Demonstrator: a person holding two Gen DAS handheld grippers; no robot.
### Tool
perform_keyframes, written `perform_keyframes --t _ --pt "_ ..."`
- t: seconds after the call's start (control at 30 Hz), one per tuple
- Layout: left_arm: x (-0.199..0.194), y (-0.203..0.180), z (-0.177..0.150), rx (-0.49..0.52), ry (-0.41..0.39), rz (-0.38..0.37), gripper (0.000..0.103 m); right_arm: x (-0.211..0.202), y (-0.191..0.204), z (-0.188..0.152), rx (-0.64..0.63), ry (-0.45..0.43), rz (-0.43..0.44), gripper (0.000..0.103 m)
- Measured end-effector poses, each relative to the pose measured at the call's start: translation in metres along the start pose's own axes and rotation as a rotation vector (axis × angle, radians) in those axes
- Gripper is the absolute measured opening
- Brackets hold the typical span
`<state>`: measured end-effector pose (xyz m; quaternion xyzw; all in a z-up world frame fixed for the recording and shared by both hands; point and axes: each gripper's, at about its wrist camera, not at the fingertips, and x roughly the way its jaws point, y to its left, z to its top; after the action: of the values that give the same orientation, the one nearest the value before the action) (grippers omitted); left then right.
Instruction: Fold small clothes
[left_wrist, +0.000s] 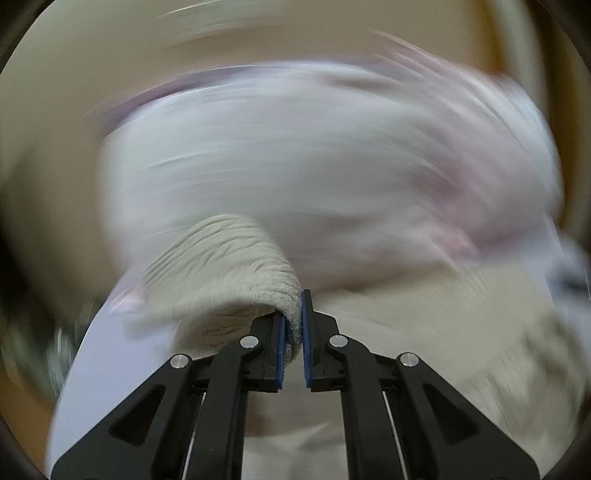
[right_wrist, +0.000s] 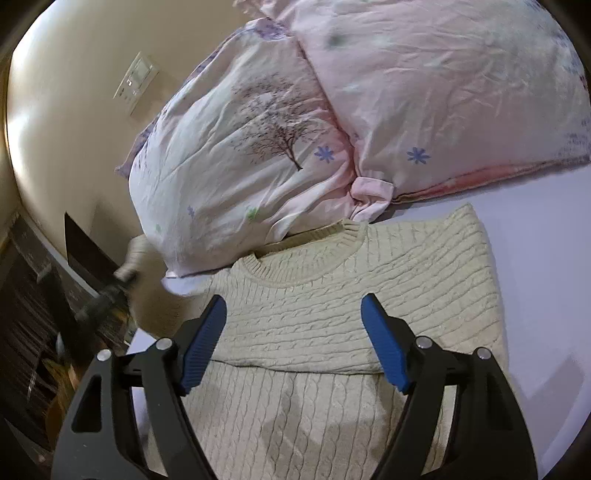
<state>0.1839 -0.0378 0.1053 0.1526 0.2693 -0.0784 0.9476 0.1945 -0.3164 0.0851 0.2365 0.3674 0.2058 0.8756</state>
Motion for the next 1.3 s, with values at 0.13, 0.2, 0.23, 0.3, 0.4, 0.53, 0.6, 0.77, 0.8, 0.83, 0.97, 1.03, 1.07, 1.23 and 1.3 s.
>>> perform_keyframes --t 0.13,0.2,0.23,0.3,0.4,0.53,0.6,0.77,0.8,0.83,0.97,1.03,1.07,1.23,1.3 --pt "0.030 -0.153 -0.044 0.504 0.065 -0.014 0.010 0.006 -0.023 0.003 0.085 0.036 0.010 0.075" --pt "0.029 -0.186 -0.069 0.645 0.049 0.024 0.010 0.007 -0.038 0.003 0.134 0.067 0.014 0.075" --pt "0.022 -0.191 -0.077 0.675 0.015 0.059 0.012 0.008 -0.042 0.003 0.141 0.079 0.014 0.074" --pt "0.005 -0.178 -0.074 0.613 0.022 0.013 0.035 0.012 -0.050 0.003 0.156 0.109 -0.003 0.067" --pt "-0.020 -0.142 -0.071 0.481 0.018 -0.042 0.063 0.025 -0.057 0.004 0.189 0.150 0.007 0.059" --pt "-0.046 -0.081 -0.077 0.234 0.097 -0.143 0.064 0.054 -0.062 0.015 0.268 0.188 0.040 0.058" --pt "-0.053 -0.051 -0.084 0.098 0.141 -0.211 0.065 0.076 -0.067 0.021 0.333 0.209 0.055 0.054" --pt "-0.081 0.001 -0.121 -0.165 0.215 -0.284 0.065 0.098 -0.086 0.029 0.487 0.152 0.029 0.048" --pt "-0.082 0.004 -0.126 -0.187 0.221 -0.289 0.066 0.100 -0.089 0.029 0.502 0.142 0.019 0.048" --pt "-0.081 0.008 -0.131 -0.211 0.235 -0.291 0.066 0.102 -0.092 0.029 0.517 0.136 0.017 0.046" --pt "-0.073 0.016 -0.141 -0.256 0.272 -0.291 0.066 0.100 -0.086 0.032 0.454 0.064 0.033 0.010" --pt "-0.075 0.020 -0.145 -0.271 0.273 -0.293 0.066 0.080 -0.076 0.033 0.398 0.004 0.044 0.010" --pt "-0.081 0.022 -0.149 -0.280 0.267 -0.296 0.066 0.061 -0.069 0.031 0.356 -0.039 0.032 0.010" --pt "-0.098 0.050 -0.160 -0.385 0.243 -0.330 0.066 0.002 -0.079 0.002 0.332 -0.102 -0.117 0.010" --pt "-0.101 0.060 -0.166 -0.423 0.250 -0.332 0.066 -0.002 -0.088 -0.013 0.331 -0.035 -0.180 0.017"
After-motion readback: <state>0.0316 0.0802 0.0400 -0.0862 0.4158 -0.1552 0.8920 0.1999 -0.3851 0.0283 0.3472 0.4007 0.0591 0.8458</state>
